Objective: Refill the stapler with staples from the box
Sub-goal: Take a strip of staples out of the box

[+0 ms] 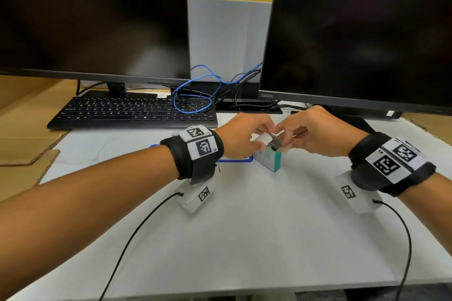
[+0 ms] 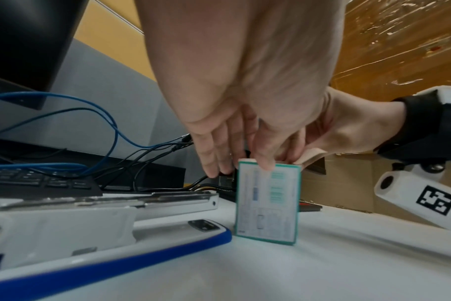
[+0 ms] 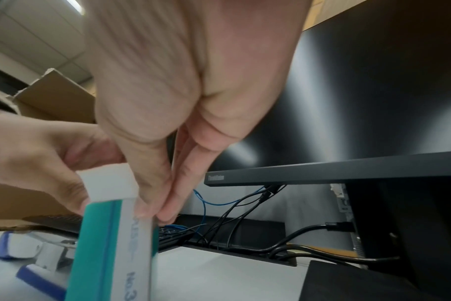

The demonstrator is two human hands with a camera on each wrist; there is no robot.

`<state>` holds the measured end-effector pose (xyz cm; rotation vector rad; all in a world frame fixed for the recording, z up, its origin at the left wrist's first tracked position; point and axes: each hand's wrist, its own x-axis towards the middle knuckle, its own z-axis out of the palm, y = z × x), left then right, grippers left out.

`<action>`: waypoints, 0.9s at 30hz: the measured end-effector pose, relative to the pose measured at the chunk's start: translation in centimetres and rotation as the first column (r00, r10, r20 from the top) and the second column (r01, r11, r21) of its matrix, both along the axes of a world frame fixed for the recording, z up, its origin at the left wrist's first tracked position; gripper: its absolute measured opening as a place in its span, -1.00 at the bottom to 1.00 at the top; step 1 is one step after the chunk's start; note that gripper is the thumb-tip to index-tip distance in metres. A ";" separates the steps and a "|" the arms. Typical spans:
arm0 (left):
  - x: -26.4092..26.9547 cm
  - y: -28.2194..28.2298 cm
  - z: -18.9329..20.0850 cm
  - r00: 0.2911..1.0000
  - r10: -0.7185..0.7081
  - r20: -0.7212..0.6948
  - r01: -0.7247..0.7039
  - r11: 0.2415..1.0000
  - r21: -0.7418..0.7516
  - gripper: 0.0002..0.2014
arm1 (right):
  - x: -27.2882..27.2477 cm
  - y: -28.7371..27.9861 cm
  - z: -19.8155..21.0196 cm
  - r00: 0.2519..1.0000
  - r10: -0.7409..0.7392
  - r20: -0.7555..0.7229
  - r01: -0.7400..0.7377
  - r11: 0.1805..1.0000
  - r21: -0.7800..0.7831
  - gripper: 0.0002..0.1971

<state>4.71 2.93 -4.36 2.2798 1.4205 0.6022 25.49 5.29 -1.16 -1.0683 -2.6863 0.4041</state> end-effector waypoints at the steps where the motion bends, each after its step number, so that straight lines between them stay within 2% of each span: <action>1: 0.1 0.0 0.0 1.000 -0.008 0.021 0.008 1.000 0.003 -0.64 | 0.3 0.1 0.0 1.000 -0.007 -0.006 0.007 1.000 -0.014 -0.83; 3: 0.2 -0.2 0.0 0.999 -0.011 0.038 0.010 0.999 0.037 -0.65 | 0.8 0.3 -0.2 1.000 -0.024 -0.020 0.023 0.998 -0.054 -0.83; 5: 0.1 -0.6 -0.2 1.000 -0.019 0.017 0.018 0.998 0.061 -0.67 | 1.0 0.5 -0.5 0.999 -0.035 -0.017 0.034 0.997 -0.065 -0.74; 7: 0.1 -0.8 -0.3 0.999 -0.029 -0.046 0.033 0.995 0.095 -0.71 | 0.9 0.6 -0.4 0.998 -0.062 -0.002 0.062 0.997 -0.045 -0.68; 11: 0.3 -0.7 -0.2 0.984 -0.034 -0.174 0.061 0.987 0.150 -0.72 | -0.4 0.6 -0.1 0.993 -0.115 0.002 0.114 0.988 -0.103 -0.70; 14: 0.5 -0.4 -0.2 0.981 -0.004 -0.193 0.030 0.990 0.135 -0.73 | -1.5 0.7 -0.5 0.988 -0.146 0.042 0.148 0.989 -0.028 -0.64; 17: 0.3 -0.1 -0.4 0.997 0.048 -0.054 -0.043 0.996 0.080 -0.77 | -2.1 1.1 -0.5 0.974 -0.206 0.090 0.211 0.976 -0.045 -0.72; 20: -0.1 0.3 -0.7 0.991 0.103 0.085 -0.104 0.995 -0.001 -0.71 | -2.5 1.7 -0.6 0.964 -0.223 0.142 0.238 0.966 -0.104 -0.76; 27: -0.5 0.8 -1.4 0.968 0.150 0.201 -0.144 0.989 -0.046 -0.60 | -4.4 2.7 -1.0 0.949 -0.172 0.264 0.206 0.973 -0.106 -0.79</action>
